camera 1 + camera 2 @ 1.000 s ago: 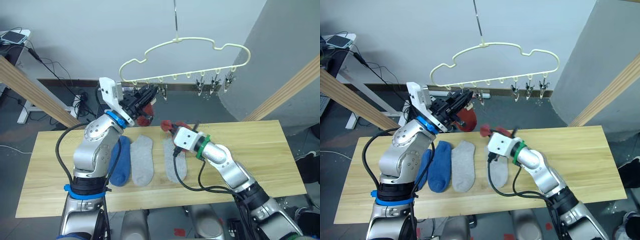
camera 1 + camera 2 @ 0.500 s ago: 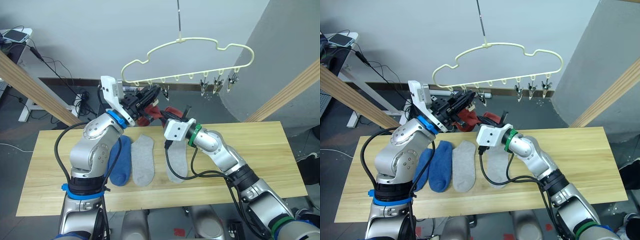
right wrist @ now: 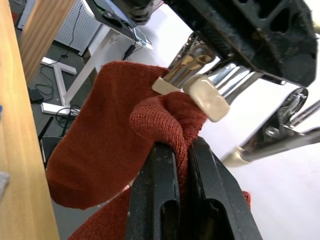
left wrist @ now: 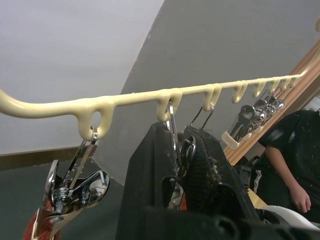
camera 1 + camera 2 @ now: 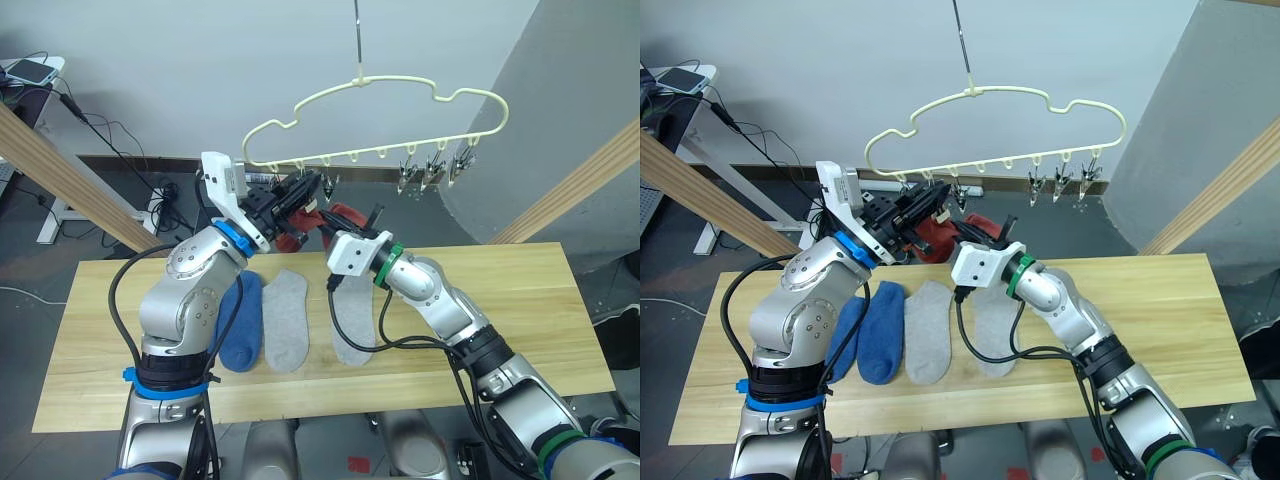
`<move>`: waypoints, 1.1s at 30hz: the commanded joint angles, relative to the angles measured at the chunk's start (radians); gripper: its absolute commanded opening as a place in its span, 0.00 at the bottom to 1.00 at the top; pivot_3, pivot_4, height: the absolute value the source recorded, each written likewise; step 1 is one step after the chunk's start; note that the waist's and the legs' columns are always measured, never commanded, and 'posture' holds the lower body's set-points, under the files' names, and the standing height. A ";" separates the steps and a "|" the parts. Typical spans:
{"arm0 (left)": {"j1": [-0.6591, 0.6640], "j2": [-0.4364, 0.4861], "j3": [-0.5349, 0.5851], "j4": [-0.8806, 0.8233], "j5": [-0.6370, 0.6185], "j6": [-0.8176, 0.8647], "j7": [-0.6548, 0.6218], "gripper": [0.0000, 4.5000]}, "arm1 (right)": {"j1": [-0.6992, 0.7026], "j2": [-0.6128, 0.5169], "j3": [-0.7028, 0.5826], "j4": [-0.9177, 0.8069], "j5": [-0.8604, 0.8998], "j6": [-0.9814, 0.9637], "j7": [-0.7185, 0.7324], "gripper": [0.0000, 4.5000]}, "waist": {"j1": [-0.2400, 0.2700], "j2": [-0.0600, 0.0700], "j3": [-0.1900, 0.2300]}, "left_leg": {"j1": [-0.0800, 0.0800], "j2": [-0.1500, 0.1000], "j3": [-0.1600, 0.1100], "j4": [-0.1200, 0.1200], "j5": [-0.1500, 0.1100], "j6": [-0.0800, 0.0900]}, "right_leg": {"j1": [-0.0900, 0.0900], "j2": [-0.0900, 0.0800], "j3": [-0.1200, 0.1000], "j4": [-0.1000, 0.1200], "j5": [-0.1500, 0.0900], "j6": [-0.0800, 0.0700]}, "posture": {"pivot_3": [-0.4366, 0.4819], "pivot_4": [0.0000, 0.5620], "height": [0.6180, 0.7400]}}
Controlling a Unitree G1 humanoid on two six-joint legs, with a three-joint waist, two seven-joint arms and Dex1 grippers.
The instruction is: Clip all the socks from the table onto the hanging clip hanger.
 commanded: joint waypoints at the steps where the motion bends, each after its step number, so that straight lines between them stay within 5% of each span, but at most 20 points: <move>1: -0.006 0.009 0.005 -0.057 -0.017 -0.003 -0.008 0.06 | -0.027 0.014 -0.019 -0.008 -0.004 -0.035 -0.024 0.00 | 0.000 0.000 0.000 | 0.000 0.000 0.000 0.000 0.000 0.000 | 0.000 0.000 0.000 0.000 0.000 0.000 | 0.17 0.63 0.93; 15: 0.001 0.002 0.009 -0.056 -0.030 0.012 -0.004 0.06 | -0.045 0.058 -0.017 0.004 0.012 -0.043 -0.013 0.00 | 0.000 0.000 0.000 | 0.000 0.000 0.000 0.000 0.000 0.000 | 0.000 0.000 0.000 0.000 0.000 0.000 | 0.17 0.63 0.93; 24: 0.008 0.020 0.008 -0.054 -0.031 0.031 -0.019 0.68 | -0.063 0.094 -0.018 0.018 0.026 -0.039 -0.006 0.00 | -0.001 0.000 0.000 | 0.000 0.000 0.000 0.000 0.000 0.000 | 0.000 0.000 0.000 0.001 0.000 -0.001 | 0.17 0.63 0.93; 33: 0.062 0.068 0.065 -0.089 -0.058 0.055 -0.020 0.68 | -0.057 0.109 -0.012 0.015 0.033 -0.034 0.015 0.00 | -0.001 0.000 0.000 | 0.000 0.000 0.000 0.000 0.000 0.000 | 0.000 0.000 0.000 0.001 0.000 -0.001 | 0.18 0.63 0.93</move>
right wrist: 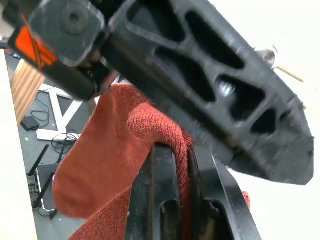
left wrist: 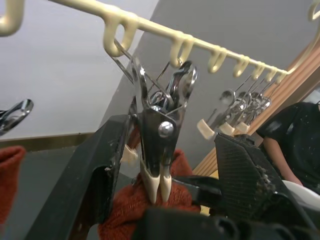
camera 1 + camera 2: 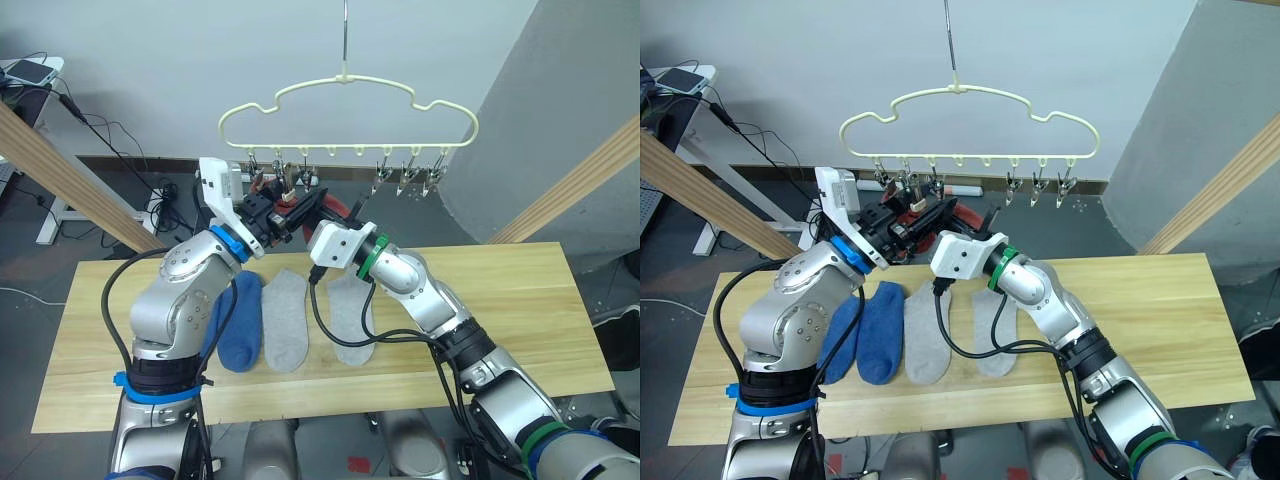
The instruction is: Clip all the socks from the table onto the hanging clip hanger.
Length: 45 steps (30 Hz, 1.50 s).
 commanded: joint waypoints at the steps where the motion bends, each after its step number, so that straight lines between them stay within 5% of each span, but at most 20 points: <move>1: 0.042 0.039 0.044 -0.066 -0.024 0.008 -0.004 0.68 | -0.001 0.011 -0.003 -0.026 0.021 -0.017 0.014 0.00 | 0.000 0.000 0.000 | 0.000 0.000 0.000 0.000 0.000 0.000 | 0.000 0.000 0.000 0.000 0.000 0.000 | 0.18 0.63 0.93; 21: 0.114 0.105 0.042 -0.090 -0.011 -0.014 -0.055 0.68 | 0.023 0.024 -0.012 -0.039 0.046 -0.005 0.057 0.00 | 0.000 0.000 0.000 | 0.000 0.000 -0.001 0.000 0.000 0.000 | 0.000 0.000 0.000 0.000 0.000 0.000 | 0.19 0.62 0.93; 29: 0.118 0.112 0.044 -0.089 -0.004 -0.016 -0.063 0.70 | 0.041 0.019 0.001 -0.068 0.069 0.025 0.102 0.56 | 0.000 0.000 0.000 | 0.000 0.000 -0.001 0.000 0.000 0.000 | 0.000 0.000 0.000 0.001 0.000 0.000 | 0.19 0.62 0.93; 38: 0.138 0.125 0.052 -0.086 0.016 -0.043 -0.062 0.70 | 0.158 -0.046 0.003 -0.241 0.130 0.147 0.257 0.56 | 0.002 0.000 0.000 | 0.000 0.000 -0.001 0.000 0.000 0.000 | 0.000 0.000 -0.001 0.001 0.000 0.000 | 0.20 0.62 0.93; 45: 0.181 0.100 0.009 -0.110 0.127 -0.177 -0.041 0.70 | 0.339 -0.203 -0.152 -0.676 0.414 0.502 0.447 0.56 | 0.007 0.000 0.000 | 0.000 0.000 -0.001 0.000 0.000 0.000 | 0.001 -0.001 0.000 0.000 0.000 0.000 | 0.21 0.62 0.93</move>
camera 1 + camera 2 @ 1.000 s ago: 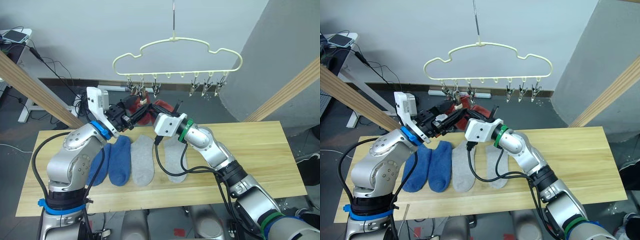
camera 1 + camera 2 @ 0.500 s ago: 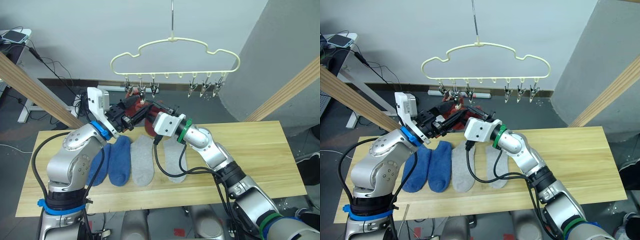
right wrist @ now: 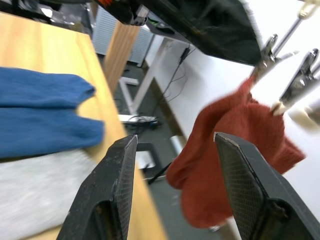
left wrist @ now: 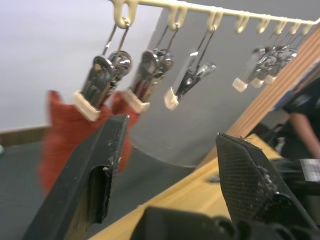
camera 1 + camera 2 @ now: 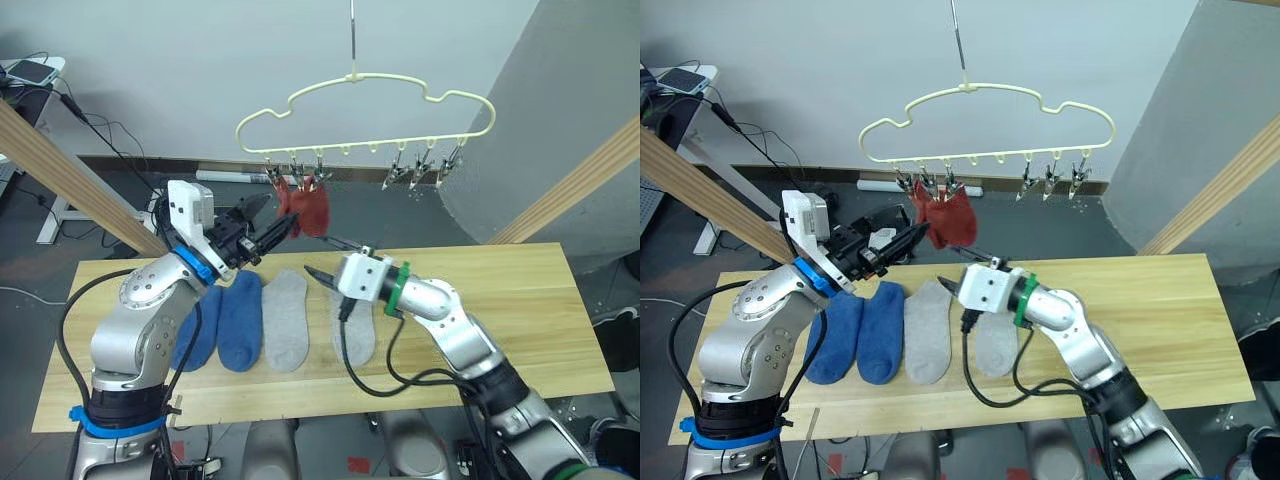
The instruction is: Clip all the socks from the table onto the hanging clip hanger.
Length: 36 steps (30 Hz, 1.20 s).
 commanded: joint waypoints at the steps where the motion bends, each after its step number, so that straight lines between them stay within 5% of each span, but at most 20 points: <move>1: 0.016 -0.028 -0.026 -0.059 0.050 -0.078 0.027 0.70 | 0.043 -0.057 -0.112 -0.225 0.166 0.175 0.066 0.56 | 0.000 0.000 0.000 | 0.000 0.000 0.000 0.001 0.000 0.000 | 0.000 0.000 0.000 0.000 0.000 0.001 | 0.21 0.61 0.93; 12: 0.054 -0.179 -0.121 -0.045 0.170 -0.216 0.131 0.70 | 0.106 -0.224 -0.425 -0.549 0.512 0.601 0.017 0.56 | -0.005 0.000 0.000 | 0.000 0.000 0.000 0.001 0.000 0.000 | 0.000 0.002 0.001 0.000 0.001 0.001 | 0.17 0.62 0.93; 18: 0.039 -0.234 -0.148 0.009 0.220 -0.286 0.159 0.40 | 0.155 -0.278 -0.474 -0.595 0.561 0.661 -0.014 0.57 | -0.006 0.000 0.000 | 0.000 0.000 0.001 0.001 0.000 0.000 | 0.000 0.002 0.002 -0.001 0.001 0.002 | 0.15 0.62 0.93; 36: -0.132 -0.308 -0.150 0.213 0.286 -0.360 0.210 0.40 | 0.135 -0.393 -0.559 -0.613 0.717 0.721 -0.031 0.57 | -0.012 0.000 0.000 | 0.000 0.000 0.002 0.001 0.000 0.001 | 0.000 0.002 0.002 -0.002 0.001 0.002 | 0.11 0.62 0.93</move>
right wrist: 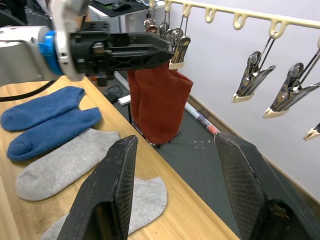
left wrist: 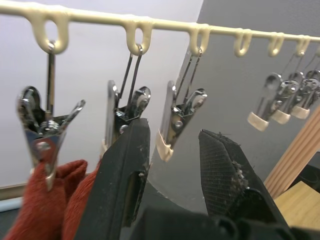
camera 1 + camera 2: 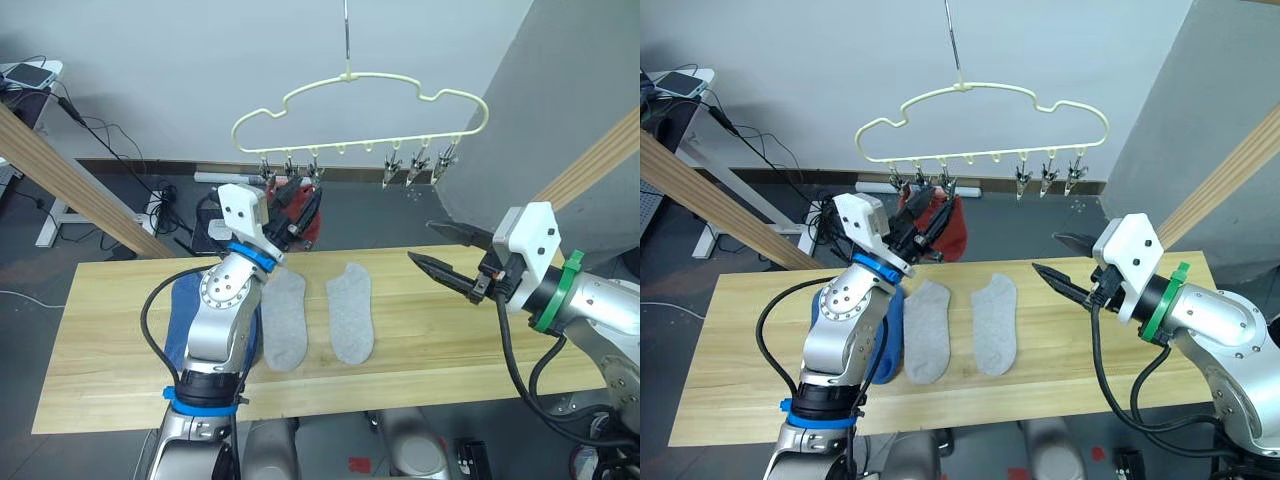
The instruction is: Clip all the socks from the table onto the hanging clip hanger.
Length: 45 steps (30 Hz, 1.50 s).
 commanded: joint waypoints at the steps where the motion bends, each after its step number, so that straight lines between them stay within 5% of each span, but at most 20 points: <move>1: -0.019 -0.015 -0.007 -0.005 0.007 -0.034 0.009 0.40 | -0.017 -0.019 -0.028 -0.033 0.042 -0.007 -0.002 0.57 | -0.001 0.000 0.000 | 0.000 0.000 0.000 0.000 0.000 0.000 | 0.000 0.000 0.000 0.000 0.000 0.000 | 0.11 0.62 0.93; 26: -0.099 -0.050 -0.001 0.033 -0.004 -0.015 0.029 0.40 | -0.078 -0.057 0.034 0.017 0.095 -0.042 0.015 0.57 | -0.011 0.000 0.000 | 0.000 0.000 0.000 0.000 0.000 0.000 | 0.000 0.000 0.000 0.000 0.000 0.000 | 0.10 0.61 0.93; 34: -0.099 -0.041 -0.006 0.044 0.008 -0.008 0.017 0.06 | -0.071 -0.051 0.037 0.027 0.099 -0.059 0.010 0.57 | -0.014 0.000 0.000 | 0.000 0.000 0.000 0.000 0.000 0.000 | 0.000 0.000 0.000 0.000 0.000 0.000 | 0.10 0.61 0.93; 45: -0.099 -0.008 0.009 0.044 0.006 -0.010 -0.002 0.02 | -0.056 -0.036 0.097 0.019 0.061 -0.068 -0.020 0.57 | -0.023 0.000 0.000 | 0.000 0.000 0.000 0.000 0.000 0.000 | 0.000 0.000 0.000 0.000 0.000 0.000 | 0.10 0.62 0.93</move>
